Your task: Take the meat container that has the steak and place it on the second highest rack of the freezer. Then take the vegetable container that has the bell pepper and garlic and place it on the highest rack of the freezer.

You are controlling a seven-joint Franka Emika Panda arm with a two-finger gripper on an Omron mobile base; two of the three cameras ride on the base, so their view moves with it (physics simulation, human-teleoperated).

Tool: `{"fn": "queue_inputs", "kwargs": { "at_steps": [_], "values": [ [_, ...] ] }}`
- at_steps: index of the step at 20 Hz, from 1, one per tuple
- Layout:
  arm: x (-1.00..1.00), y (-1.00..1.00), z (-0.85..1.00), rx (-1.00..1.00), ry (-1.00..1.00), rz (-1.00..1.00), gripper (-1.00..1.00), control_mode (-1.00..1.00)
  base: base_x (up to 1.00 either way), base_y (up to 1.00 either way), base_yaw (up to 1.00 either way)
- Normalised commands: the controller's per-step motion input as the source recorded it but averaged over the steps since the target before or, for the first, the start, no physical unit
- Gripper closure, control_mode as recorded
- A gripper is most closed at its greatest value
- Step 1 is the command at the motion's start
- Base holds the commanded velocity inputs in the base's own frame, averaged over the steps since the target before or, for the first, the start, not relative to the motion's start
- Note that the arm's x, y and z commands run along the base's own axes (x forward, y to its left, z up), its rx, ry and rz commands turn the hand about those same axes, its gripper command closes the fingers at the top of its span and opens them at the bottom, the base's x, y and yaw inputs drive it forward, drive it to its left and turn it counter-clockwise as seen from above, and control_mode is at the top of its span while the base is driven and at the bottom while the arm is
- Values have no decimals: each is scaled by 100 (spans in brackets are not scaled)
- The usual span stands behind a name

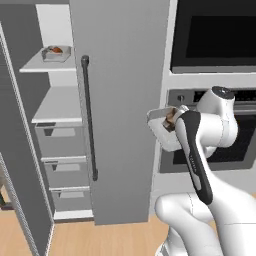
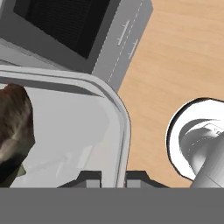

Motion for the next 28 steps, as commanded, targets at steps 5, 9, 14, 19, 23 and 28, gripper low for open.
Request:
{"fn": "queue_inputs", "kwargs": {
  "at_steps": [5, 9, 14, 19, 23, 28],
  "values": [
    [0, 0, 0, 0, 0, 0, 100, 100, 0, 100, 0],
    [0, 0, 0, 0, 0, 0, 100, 100, 0, 97, 0],
    [0, 0, 0, 0, 0, 0, 100, 100, 20, 16, 0],
    [0, 0, 0, 0, 0, 0, 100, 100, 54, 2, 0],
    [0, 0, 0, 0, 0, 0, 100, 100, 38, 60, 0],
    [0, 0, 0, 0, 0, 0, 100, 100, 17, 54, -1]
  ]
}}
